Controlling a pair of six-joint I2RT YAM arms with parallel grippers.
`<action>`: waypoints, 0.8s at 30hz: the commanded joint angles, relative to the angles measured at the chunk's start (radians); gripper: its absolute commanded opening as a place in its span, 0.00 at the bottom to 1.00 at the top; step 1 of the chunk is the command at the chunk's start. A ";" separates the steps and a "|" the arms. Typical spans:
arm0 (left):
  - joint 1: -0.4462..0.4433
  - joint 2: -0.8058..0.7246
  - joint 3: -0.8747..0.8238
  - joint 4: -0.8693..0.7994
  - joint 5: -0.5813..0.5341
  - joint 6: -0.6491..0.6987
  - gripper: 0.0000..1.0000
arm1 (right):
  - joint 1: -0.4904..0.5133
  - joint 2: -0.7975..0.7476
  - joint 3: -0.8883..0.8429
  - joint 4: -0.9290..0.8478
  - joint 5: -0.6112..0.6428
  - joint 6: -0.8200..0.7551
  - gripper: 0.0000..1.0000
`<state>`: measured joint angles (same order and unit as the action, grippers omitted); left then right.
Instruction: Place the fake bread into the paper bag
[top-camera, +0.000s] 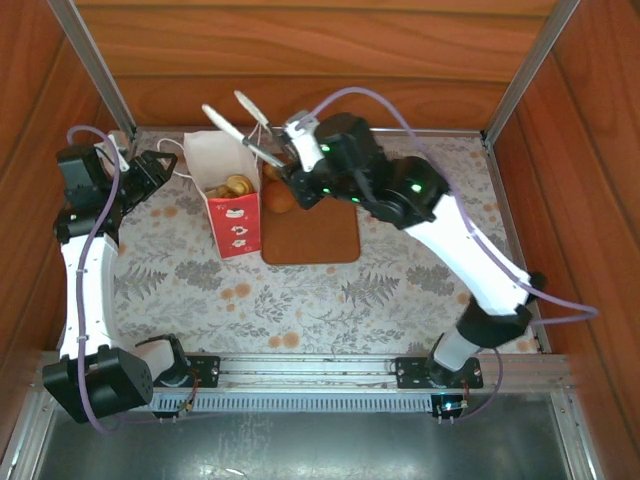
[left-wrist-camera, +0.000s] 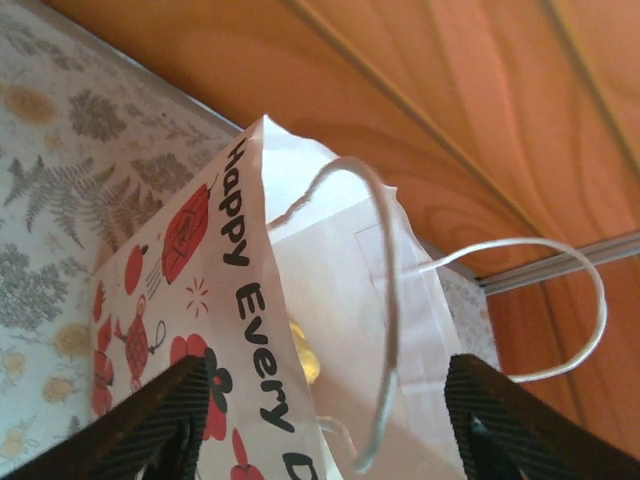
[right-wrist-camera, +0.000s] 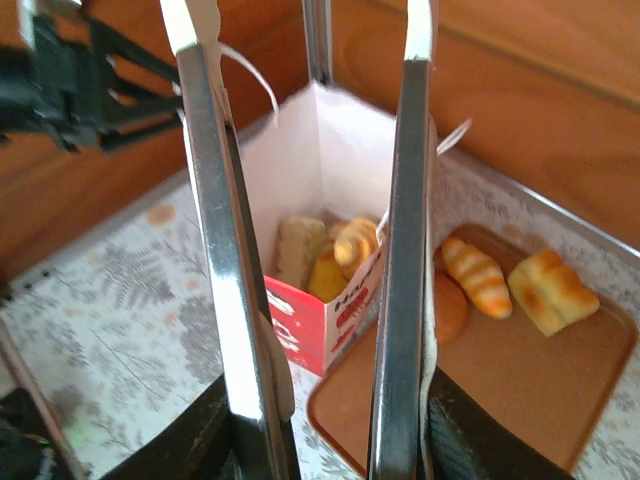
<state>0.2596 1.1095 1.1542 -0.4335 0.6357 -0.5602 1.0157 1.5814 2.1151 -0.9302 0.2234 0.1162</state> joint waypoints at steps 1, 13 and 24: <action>-0.003 -0.045 0.027 0.015 -0.034 0.051 0.77 | -0.032 -0.134 -0.111 0.134 -0.032 0.050 0.40; -0.001 -0.181 -0.071 0.108 -0.186 0.052 1.00 | -0.232 -0.390 -0.622 0.174 0.012 0.110 0.39; -0.001 -0.262 -0.154 0.164 -0.213 0.058 1.00 | -0.267 -0.238 -0.984 0.411 -0.014 -0.064 0.39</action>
<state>0.2596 0.8688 1.0054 -0.3161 0.4442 -0.5194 0.7582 1.3121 1.1549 -0.6537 0.2264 0.1192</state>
